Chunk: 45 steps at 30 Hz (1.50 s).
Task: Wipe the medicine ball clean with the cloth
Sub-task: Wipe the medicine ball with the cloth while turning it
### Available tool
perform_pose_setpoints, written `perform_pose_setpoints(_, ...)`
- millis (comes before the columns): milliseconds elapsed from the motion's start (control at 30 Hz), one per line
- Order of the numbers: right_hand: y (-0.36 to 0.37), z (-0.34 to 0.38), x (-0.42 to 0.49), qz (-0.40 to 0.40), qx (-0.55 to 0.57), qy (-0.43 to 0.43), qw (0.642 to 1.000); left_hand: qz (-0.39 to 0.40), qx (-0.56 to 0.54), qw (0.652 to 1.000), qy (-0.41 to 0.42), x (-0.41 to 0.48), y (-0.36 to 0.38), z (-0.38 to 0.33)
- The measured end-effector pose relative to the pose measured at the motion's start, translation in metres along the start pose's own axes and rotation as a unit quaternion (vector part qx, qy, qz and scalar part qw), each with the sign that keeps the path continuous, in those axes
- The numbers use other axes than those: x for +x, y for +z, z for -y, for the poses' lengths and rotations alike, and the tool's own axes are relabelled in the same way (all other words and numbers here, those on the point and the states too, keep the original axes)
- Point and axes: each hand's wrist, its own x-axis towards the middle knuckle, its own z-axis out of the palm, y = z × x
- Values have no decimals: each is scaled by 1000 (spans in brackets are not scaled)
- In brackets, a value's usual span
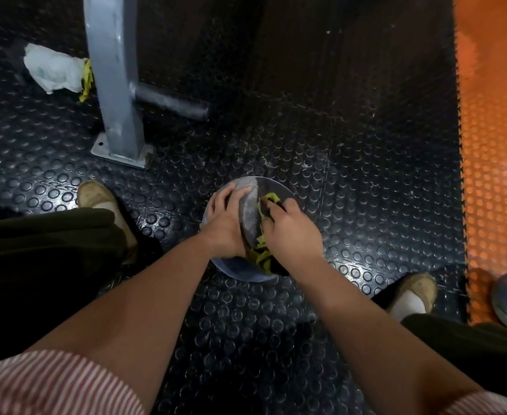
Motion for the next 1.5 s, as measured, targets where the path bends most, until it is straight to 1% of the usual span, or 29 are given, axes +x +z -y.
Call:
perform_pose_setpoints(33,4,-6,-3,2,17,23,1000,5,-3,1000,3,-1,-2,1)
perform_pose_setpoints(133,10,-26,-13,-28,105,117,987,21,5,1000,16,-4,-8,-1)
perform_pose_setpoints(200,11,-36,-12,-23,100,137,985,23,12,1000,18,-5,-7,-3)
perform_pose_setpoints(300,-3,-38,5,-17,94,140,986,23,20,1000,8,-6,-5,-5)
perform_pose_setpoints(333,-9,-34,13,-27,102,131,986,21,25,999,7,-6,-5,-5)
perform_pose_setpoints(400,-19,-19,25,-39,97,85,991,19,43,999,3,-5,-4,-6)
perform_pose_setpoints(467,-19,-2,28,-1,66,34,997,20,57,998,3,-5,-3,-6)
perform_pose_setpoints(500,-15,0,24,21,53,26,998,20,52,998,6,-6,-3,-5)
perform_pose_setpoints(533,-12,-3,19,34,52,36,997,21,43,999,11,-7,-4,-4)
perform_pose_setpoints(600,-6,-21,8,36,77,91,992,25,36,999,23,-8,-7,-3)
perform_pose_setpoints(667,-6,-42,-1,50,62,138,987,30,49,998,23,-9,-8,-3)
perform_pose_setpoints(700,-7,-49,-2,59,50,147,986,31,61,997,21,-10,-7,-3)
perform_pose_setpoints(767,-12,-52,2,47,63,140,987,29,94,995,24,-11,-2,-4)
perform_pose_setpoints(867,-20,-34,17,7,105,101,989,37,140,989,33,-15,4,-6)
perform_pose_setpoints(933,-19,-23,23,30,104,80,991,30,128,990,45,-17,6,-8)
perform_pose_setpoints(1033,-16,-22,18,69,84,89,990,-15,65,997,44,-14,2,-11)
perform_pose_setpoints(1067,-15,-24,15,71,86,93,989,-10,65,997,37,-12,0,-12)
perform_pose_setpoints(1167,-13,-27,2,75,85,88,990,54,99,994,8,-11,0,-13)
perform_pose_setpoints(1200,-13,-27,-2,77,84,87,990,64,99,993,7,-12,4,-11)
perform_pose_setpoints(1267,-14,-25,-6,75,71,85,991,58,95,994,14,-16,13,-6)
perform_pose_setpoints(1367,-17,-16,5,67,48,74,994,28,118,992,31,-25,27,-1)
perform_pose_setpoints(1433,-21,-9,20,76,32,67,994,16,101,994,48,-29,32,-2)
perform_pose_setpoints(1500,-23,-7,32,99,25,65,993,12,78,996,48,-31,30,-5)
